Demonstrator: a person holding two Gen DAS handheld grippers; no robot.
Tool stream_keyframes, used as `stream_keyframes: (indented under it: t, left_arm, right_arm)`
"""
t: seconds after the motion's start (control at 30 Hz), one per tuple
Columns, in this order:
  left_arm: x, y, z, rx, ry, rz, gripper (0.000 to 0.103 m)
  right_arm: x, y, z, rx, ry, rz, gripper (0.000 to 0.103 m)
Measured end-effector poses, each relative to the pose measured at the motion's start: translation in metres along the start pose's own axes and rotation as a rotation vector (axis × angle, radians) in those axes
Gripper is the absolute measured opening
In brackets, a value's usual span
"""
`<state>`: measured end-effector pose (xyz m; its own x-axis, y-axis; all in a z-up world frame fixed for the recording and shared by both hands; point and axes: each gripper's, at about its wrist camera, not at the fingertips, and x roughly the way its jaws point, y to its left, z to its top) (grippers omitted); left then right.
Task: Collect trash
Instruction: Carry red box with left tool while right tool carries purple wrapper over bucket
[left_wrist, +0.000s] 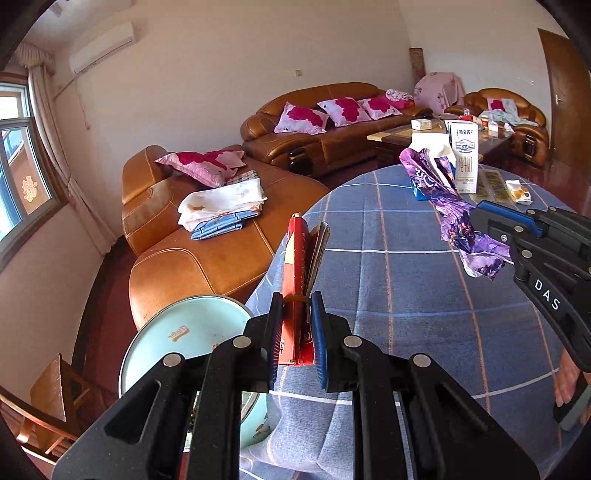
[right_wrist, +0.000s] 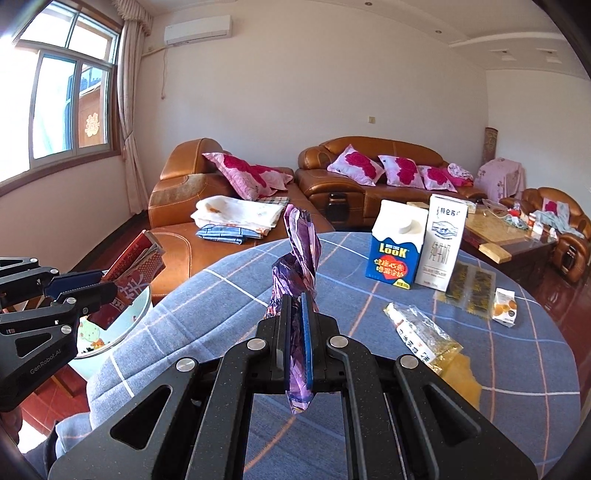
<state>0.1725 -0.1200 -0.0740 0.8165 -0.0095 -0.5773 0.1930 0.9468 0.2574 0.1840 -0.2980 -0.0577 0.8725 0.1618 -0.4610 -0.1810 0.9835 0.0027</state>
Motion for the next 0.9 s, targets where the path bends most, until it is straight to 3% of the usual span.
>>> stream_keyframes:
  t: [0.9]
  left_arm:
    - [0.002, 0.076, -0.024, -0.065, 0.041, 0.149, 0.015]
  right_arm:
    - [0.034, 0.08, 0.02, -0.128, -0.009, 0.135, 0.006]
